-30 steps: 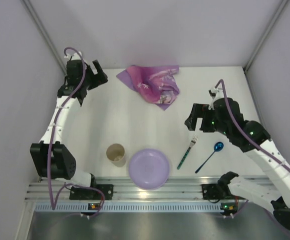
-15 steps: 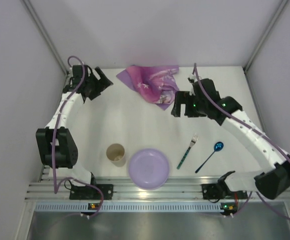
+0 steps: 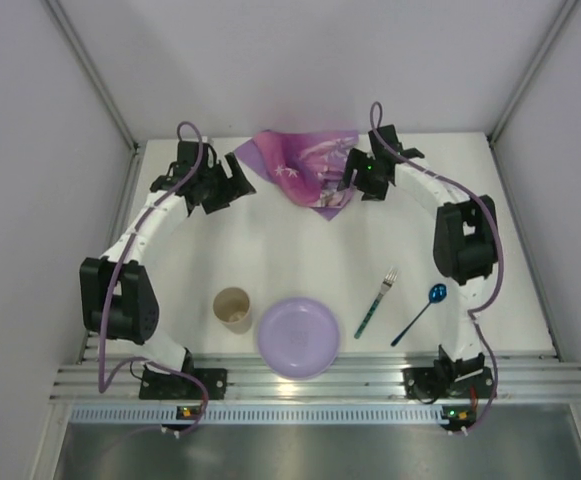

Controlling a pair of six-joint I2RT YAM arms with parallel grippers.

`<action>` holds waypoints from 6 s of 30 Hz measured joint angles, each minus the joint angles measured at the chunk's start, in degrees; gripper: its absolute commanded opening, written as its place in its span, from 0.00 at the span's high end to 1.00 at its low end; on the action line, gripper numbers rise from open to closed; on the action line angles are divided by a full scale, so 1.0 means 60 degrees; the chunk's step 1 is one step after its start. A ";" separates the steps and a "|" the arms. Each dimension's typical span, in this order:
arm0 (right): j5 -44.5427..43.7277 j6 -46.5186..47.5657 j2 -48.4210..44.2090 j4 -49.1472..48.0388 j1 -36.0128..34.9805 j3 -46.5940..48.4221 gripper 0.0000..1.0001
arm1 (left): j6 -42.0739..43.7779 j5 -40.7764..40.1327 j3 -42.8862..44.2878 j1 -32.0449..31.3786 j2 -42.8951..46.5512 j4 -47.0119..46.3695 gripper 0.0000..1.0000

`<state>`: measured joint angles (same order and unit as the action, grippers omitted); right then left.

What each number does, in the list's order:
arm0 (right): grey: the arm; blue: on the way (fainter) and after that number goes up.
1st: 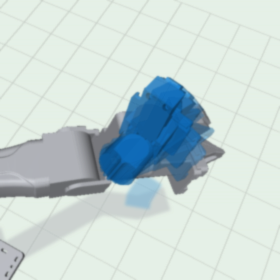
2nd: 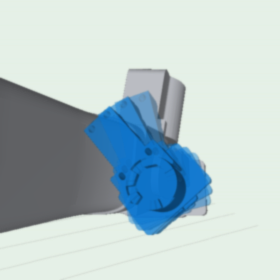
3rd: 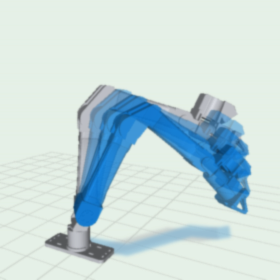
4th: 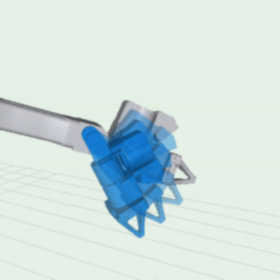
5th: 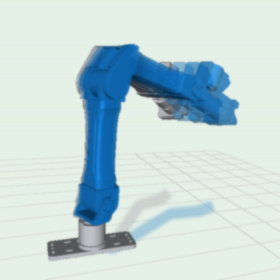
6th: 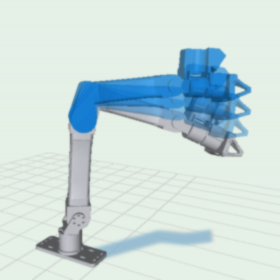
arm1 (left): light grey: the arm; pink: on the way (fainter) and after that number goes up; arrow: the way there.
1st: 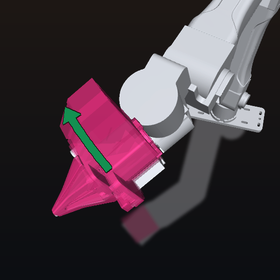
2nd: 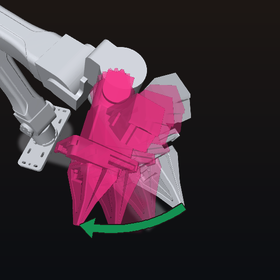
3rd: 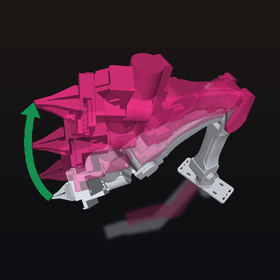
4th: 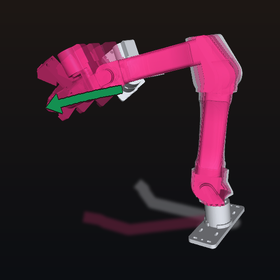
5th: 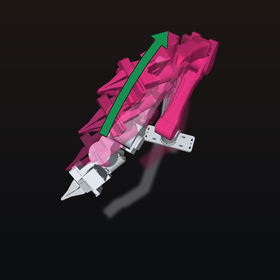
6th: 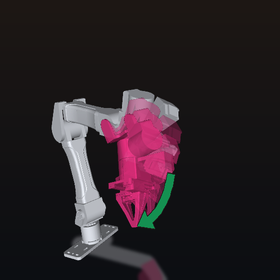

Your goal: Set the dinner table for one person

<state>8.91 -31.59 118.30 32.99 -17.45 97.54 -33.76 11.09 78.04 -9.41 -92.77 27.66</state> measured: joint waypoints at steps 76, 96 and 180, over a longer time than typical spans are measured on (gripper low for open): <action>0.1399 -0.2222 0.1636 -0.0790 0.0233 0.0164 1.00 | 0.0270 0.1228 0.4029 -0.4346 -0.6404 -0.0827 0.44; 0.1581 -0.2422 0.1636 -0.0772 0.0605 0.0058 1.00 | 0.0969 0.0018 0.3993 -0.4251 -0.6320 0.0015 1.00; 0.1005 0.0437 -0.2823 0.2816 0.0532 -0.5370 0.51 | 0.1417 -0.3242 -0.0969 0.0291 -0.1730 0.3967 0.34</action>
<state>14.94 -28.97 101.36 49.89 -14.26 65.32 -25.26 -8.36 72.23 -7.66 -103.15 51.46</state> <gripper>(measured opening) 0.520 0.661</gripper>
